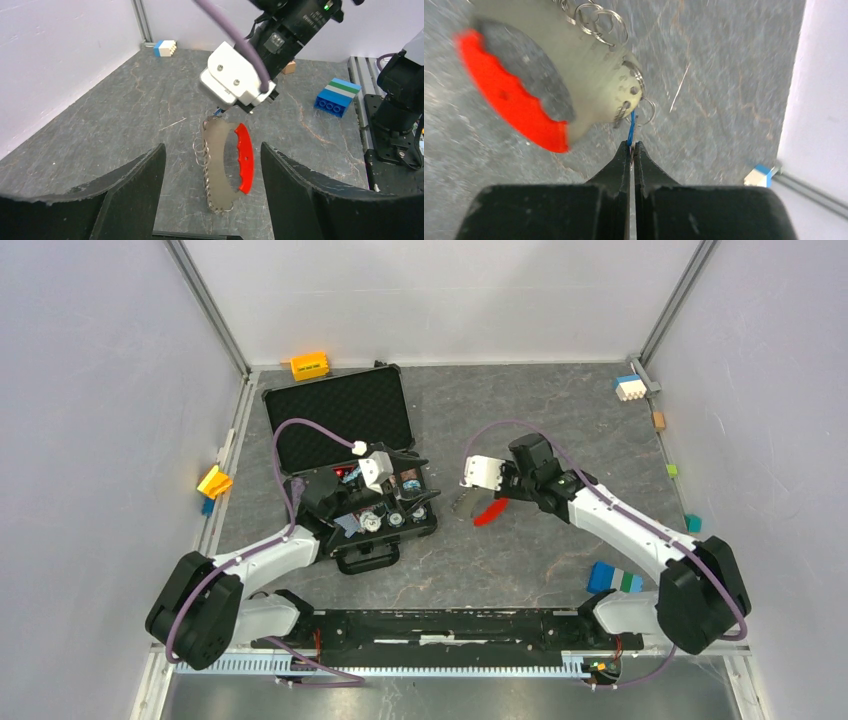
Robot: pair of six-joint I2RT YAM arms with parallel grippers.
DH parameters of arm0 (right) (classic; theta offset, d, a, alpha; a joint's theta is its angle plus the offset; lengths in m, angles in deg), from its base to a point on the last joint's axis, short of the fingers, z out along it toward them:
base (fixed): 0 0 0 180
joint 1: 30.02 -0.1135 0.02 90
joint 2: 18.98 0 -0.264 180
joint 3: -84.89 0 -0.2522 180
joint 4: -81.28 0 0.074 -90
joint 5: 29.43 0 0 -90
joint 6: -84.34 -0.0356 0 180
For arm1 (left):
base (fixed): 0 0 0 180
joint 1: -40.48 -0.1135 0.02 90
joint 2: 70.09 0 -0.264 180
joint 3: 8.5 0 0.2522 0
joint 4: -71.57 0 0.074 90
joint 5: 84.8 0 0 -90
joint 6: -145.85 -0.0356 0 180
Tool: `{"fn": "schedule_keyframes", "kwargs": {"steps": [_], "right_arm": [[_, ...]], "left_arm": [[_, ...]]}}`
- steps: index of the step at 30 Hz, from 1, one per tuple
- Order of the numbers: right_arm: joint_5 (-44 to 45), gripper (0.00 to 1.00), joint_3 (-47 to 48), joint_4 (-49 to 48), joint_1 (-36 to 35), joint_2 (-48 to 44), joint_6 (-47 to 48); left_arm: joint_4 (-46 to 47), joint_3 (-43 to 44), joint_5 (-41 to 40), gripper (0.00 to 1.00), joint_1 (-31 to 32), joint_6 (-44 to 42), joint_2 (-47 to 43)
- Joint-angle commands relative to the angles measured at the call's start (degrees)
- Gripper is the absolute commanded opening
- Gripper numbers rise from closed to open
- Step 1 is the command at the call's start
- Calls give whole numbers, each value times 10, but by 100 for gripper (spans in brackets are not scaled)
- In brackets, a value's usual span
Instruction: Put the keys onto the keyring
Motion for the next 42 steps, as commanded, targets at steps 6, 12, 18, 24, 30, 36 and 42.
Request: {"fn": "schedule_keyframes", "kwargs": {"steps": [6,12,18,24,30,36,42], "right_arm": [[28,0,-66,-57,87,47,72],[67,0,-147,-132,118,57,93],[120,5,-200,-200,120,52,96],[162,16,-231,-246,131,54,111],[163,37,-238,-252,143,56,109],[146,57,-226,-227,158,31,83],[97,83,-176,-154,193,-39,30]], "left_arm": [[5,11,6,77,-2,-16,2],[2,11,2,78,-2,-17,0],[0,14,6,79,-2,-15,2],[-9,15,6,80,-2,-19,-5],[-28,19,3,87,-2,-33,-9],[-77,24,-42,100,-4,-77,-29],[-158,32,-194,100,-9,-83,-68]]}}
